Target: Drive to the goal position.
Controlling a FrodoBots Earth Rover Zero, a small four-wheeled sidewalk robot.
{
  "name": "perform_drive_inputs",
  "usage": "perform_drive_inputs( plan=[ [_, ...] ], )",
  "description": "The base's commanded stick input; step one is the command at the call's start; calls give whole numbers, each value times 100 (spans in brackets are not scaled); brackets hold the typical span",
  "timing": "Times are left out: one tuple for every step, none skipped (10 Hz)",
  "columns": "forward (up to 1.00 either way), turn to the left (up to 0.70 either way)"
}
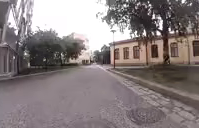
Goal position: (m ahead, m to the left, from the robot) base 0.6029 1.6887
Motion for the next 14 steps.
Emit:
perform_drive_inputs(
  plan=[
    [60,0],
    [60,0],
    [60,0],
    [60,0],
    [60,0],
    [60,0],
    [60,0],
    [60,0],
    [60,0],
    [60,0],
    [60,0],
    [60,0],
    [60,0],
    [60,0]
  ],
)
